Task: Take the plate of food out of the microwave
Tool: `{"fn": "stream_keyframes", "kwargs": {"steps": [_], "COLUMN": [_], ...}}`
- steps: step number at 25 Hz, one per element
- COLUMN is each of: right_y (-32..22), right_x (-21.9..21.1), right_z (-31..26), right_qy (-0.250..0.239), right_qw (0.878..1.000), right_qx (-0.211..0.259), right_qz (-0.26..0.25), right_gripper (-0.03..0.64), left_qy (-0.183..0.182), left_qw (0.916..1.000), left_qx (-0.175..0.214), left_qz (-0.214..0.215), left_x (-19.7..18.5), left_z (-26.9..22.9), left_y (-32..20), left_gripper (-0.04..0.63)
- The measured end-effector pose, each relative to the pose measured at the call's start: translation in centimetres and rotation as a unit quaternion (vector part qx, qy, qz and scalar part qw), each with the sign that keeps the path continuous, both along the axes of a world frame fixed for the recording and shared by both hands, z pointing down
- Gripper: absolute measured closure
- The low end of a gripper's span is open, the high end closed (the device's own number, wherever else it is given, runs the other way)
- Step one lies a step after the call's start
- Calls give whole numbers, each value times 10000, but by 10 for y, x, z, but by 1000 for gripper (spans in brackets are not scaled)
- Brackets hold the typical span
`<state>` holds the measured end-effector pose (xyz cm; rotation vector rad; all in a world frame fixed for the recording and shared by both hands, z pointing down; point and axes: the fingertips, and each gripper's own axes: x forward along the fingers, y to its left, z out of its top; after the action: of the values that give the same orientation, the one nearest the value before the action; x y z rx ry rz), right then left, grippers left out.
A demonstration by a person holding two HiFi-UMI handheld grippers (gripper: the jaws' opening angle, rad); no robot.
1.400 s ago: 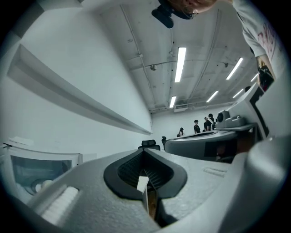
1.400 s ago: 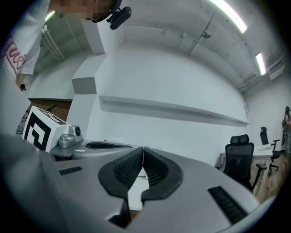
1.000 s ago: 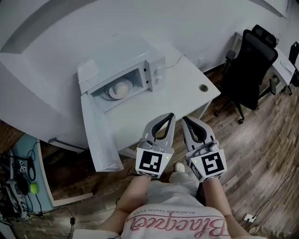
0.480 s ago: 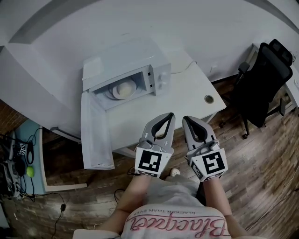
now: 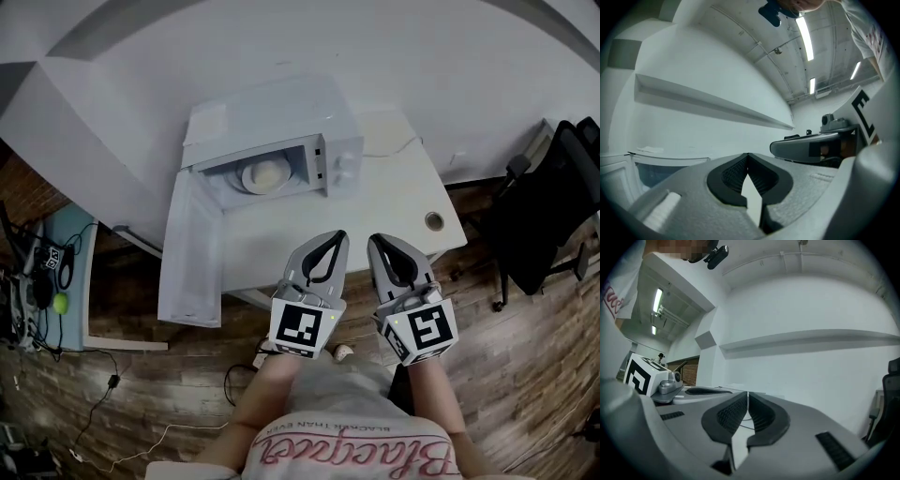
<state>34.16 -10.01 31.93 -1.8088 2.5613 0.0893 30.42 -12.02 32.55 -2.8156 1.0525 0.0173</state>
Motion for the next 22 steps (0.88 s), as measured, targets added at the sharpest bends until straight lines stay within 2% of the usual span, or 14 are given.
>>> {"fn": "stream_keyframes", "kwargs": {"steps": [12,19,21,22], "right_y": [-30,-44,-51,-54], "right_x": [-49,-76,-83,-87], "right_z": [13,18,18,19], "right_qy": [-52,-41,-19,-22], "right_qw": [9957,9927,9920,9918], "right_qx": [-164,-260,-282,-302], "right_qz": [-915,-1180,-1230,-1245], "right_gripper": [604,601,582,549], "left_qy": [-176,-208,-210,-207], "left_qw": [9949,9899,9893,9891], "left_qx": [-168,-198,-190,-182], "left_qz": [-980,-1385,-1430,-1450], "left_x": [-55,-88,-95,-99], "left_z": [16,18,17,17], "left_y": [-16,-31,-37,-41], "left_gripper": [591,591,591,591]}}
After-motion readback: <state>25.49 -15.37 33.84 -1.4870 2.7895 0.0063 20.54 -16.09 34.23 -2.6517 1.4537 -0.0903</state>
